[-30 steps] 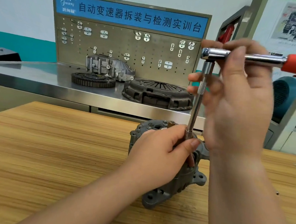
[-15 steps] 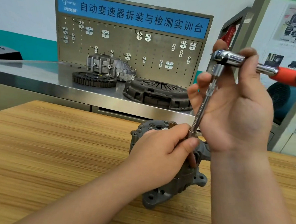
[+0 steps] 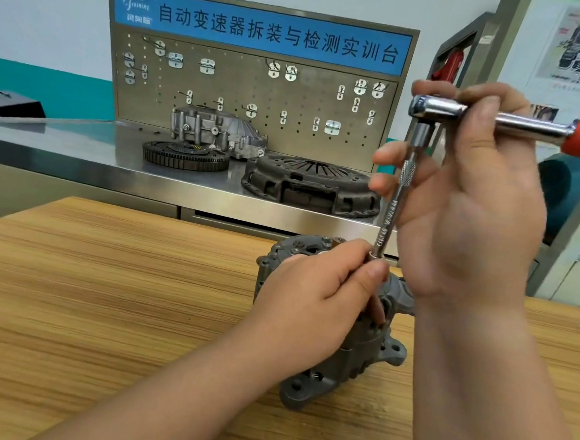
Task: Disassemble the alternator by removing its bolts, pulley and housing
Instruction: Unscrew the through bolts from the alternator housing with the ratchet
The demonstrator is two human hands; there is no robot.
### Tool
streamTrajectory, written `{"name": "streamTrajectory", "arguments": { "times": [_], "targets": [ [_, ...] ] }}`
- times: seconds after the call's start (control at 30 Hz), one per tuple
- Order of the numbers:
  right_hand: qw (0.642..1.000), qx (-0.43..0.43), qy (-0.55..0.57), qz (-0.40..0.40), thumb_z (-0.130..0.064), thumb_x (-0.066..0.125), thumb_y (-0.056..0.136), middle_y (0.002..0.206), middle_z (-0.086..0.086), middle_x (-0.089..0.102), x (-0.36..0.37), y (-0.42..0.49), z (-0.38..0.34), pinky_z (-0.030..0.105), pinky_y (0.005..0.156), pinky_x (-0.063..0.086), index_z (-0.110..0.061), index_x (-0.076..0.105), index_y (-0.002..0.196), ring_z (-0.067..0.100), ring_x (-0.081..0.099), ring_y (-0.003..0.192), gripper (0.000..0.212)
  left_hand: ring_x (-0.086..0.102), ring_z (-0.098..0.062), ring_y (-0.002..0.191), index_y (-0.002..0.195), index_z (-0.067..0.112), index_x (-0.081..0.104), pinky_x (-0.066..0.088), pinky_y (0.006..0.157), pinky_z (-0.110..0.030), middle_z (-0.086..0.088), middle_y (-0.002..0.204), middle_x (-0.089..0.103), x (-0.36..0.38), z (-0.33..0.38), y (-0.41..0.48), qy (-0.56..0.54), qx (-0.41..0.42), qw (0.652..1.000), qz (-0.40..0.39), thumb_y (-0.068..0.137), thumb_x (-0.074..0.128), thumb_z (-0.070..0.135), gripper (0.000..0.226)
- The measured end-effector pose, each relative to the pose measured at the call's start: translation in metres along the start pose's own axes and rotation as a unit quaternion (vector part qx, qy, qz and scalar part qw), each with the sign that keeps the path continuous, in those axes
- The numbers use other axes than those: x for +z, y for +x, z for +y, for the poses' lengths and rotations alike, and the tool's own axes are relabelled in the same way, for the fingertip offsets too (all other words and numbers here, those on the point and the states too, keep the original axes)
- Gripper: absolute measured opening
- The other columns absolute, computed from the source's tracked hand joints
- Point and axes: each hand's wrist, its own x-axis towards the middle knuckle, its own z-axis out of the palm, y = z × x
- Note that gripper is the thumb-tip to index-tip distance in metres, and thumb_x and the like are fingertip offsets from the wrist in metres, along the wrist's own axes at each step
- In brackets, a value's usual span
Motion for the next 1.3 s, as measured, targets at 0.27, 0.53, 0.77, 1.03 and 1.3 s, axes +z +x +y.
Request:
{"name": "streamTrajectory", "arguments": {
  "times": [0.27,0.53,0.77,1.03,1.3],
  "targets": [
    [0.998,0.029,0.057,-0.022,-0.023,0.032,0.103,0.103,0.0,0.062,-0.008,0.004,0.0,0.025,0.052,0.045,-0.022,0.046,0.096,0.015,0.056,0.06,0.016,0.054,0.002,0.059,0.076,0.031,0.046,0.043,0.057,-0.029,0.015,0.078,0.071,0.0,0.001,0.002,0.033,-0.003,0.999,-0.005,0.094,0.04,0.043,0.023],
    [0.925,-0.216,-0.312,-0.018,-0.009,0.043,0.1,0.094,-0.008,0.051,0.004,0.0,0.007,0.034,0.061,0.052,-0.025,0.046,0.096,0.027,0.061,0.068,0.017,0.064,-0.002,0.082,0.099,0.022,0.064,0.054,0.075,-0.038,0.021,0.089,0.07,0.002,0.0,0.002,0.003,-0.009,1.0,0.015,0.092,0.04,0.045,0.035],
    [0.999,-0.016,-0.016,-0.032,-0.022,0.035,0.101,0.11,0.002,0.058,0.006,-0.002,0.003,0.024,0.05,0.045,-0.02,0.048,0.097,0.016,0.061,0.059,0.015,0.054,-0.002,0.066,0.085,0.028,0.051,0.049,0.064,-0.035,0.027,0.068,0.058,-0.001,0.0,0.0,0.012,0.021,1.0,0.014,0.089,0.035,0.049,0.026],
    [0.999,0.018,0.041,0.004,-0.031,0.025,0.105,0.104,0.002,0.063,-0.002,0.003,0.003,0.025,0.05,0.044,-0.021,0.047,0.093,0.017,0.057,0.055,0.027,0.063,-0.011,0.077,0.087,0.023,0.057,0.052,0.072,-0.043,0.009,0.079,0.071,-0.002,-0.002,0.003,0.034,-0.008,0.999,-0.011,0.099,0.042,0.04,0.026],
    [0.908,-0.25,-0.336,-0.007,-0.011,0.039,0.1,0.09,-0.012,0.047,0.005,-0.001,0.011,0.039,0.061,0.05,-0.03,0.042,0.096,0.033,0.057,0.069,0.02,0.063,0.001,0.082,0.096,0.03,0.062,0.054,0.078,-0.038,0.027,0.088,0.069,0.002,0.001,0.004,0.01,-0.024,1.0,0.003,0.085,0.038,0.047,0.031]
  ]
}}
